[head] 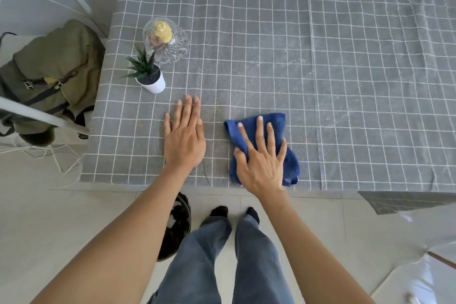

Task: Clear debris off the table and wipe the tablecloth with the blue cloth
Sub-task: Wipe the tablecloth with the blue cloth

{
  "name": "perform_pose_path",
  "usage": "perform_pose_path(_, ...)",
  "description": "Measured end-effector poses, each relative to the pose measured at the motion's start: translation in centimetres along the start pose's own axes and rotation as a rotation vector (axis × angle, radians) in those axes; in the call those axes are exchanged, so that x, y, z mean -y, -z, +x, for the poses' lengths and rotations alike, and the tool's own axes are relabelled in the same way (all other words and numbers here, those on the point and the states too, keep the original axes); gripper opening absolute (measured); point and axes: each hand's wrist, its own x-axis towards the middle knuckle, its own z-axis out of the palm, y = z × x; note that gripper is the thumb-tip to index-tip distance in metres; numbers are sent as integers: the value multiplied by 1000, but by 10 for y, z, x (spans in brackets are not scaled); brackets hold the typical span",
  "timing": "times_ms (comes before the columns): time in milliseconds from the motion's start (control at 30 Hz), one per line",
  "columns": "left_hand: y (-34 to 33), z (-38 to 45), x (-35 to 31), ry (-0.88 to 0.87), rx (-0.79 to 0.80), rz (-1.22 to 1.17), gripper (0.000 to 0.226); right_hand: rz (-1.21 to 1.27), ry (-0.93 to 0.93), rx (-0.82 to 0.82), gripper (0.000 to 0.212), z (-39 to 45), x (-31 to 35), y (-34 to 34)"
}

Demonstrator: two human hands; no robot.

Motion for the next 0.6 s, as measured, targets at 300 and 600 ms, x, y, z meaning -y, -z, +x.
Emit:
perform_pose_path(300, 1, 0, 2, -16, 19, -20, 51, 5, -211, -61, 61, 3, -49, 12)
perform_pose_path(600, 1, -1, 0, -15, 5, -15, 52, 6, -5, 7, 59, -6, -1, 1)
